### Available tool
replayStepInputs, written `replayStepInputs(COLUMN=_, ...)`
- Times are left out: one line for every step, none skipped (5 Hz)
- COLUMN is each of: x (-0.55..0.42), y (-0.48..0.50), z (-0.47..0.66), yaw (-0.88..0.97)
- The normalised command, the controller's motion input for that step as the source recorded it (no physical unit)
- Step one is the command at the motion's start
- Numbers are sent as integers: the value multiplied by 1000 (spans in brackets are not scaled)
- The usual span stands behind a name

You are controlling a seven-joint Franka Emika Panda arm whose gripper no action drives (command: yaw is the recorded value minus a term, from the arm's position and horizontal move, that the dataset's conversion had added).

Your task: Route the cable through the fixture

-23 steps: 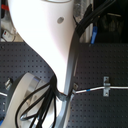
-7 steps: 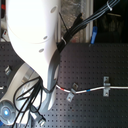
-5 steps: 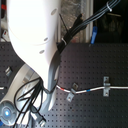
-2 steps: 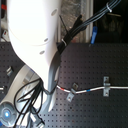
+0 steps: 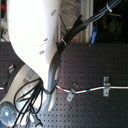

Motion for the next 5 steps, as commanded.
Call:
replayStepInputs(x=-194, y=-12, z=91, yaw=0)
replayStepInputs(x=-195, y=-6, z=92, yaw=57)
replayStepInputs(x=-198, y=2, z=2, yaw=51)
replayStepInputs(x=-132, y=31, z=-147, yaw=0)
replayStepInputs(x=-255, y=36, z=-153, yaw=97)
